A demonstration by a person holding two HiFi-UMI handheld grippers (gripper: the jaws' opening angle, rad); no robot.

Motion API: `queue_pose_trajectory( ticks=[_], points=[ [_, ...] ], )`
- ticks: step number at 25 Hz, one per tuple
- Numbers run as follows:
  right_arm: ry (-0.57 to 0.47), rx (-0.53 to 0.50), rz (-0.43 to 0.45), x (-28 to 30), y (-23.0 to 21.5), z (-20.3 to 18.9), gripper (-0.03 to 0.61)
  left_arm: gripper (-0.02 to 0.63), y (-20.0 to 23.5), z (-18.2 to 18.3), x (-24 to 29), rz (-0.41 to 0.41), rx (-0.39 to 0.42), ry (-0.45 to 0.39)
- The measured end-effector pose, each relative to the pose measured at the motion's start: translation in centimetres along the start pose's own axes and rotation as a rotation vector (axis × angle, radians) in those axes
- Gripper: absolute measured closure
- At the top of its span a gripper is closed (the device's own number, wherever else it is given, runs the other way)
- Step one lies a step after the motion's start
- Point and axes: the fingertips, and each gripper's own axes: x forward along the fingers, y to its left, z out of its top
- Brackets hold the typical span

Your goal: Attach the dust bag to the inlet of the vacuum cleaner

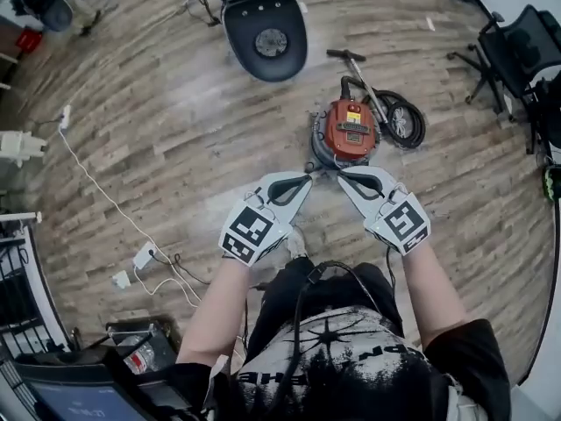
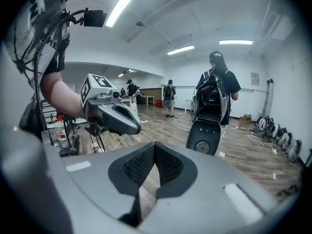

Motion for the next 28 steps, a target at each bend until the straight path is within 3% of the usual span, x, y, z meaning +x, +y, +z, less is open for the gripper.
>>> queue_pose_trajectory(
  ticks=[7,11,17,24,28],
  points=[
    [-0.017,-0.023,-0.014,-0.4,-0.1,2.9,0.574,0.611,0.4,2.5,-1.4,0.035,-0.029,-0.056],
    [-0.055,0.020,-0.019,-0.7,-1.3,4.4,0.572,0.611,1.4,3.6,-1.8,0.079,-0.058,-0.079],
    [-0.081,-0.011,0.058,-2.2,-3.0,5.6,0.572,0.611,1.0,5.9,-0.8,0.146,-0.093,-0.126],
    [-0.136,-0.046,0.121,-7.1,-5.3,5.7,0.572,0.611,-2.1,9.9,0.3,0.257,-0.087,-0.223],
    [-0.161,-0.058,0.108,-10.1,-7.1,4.8,0.572,0.611,-4.7,12.1,1.8,0.255,-0.059,-0.269]
  ],
)
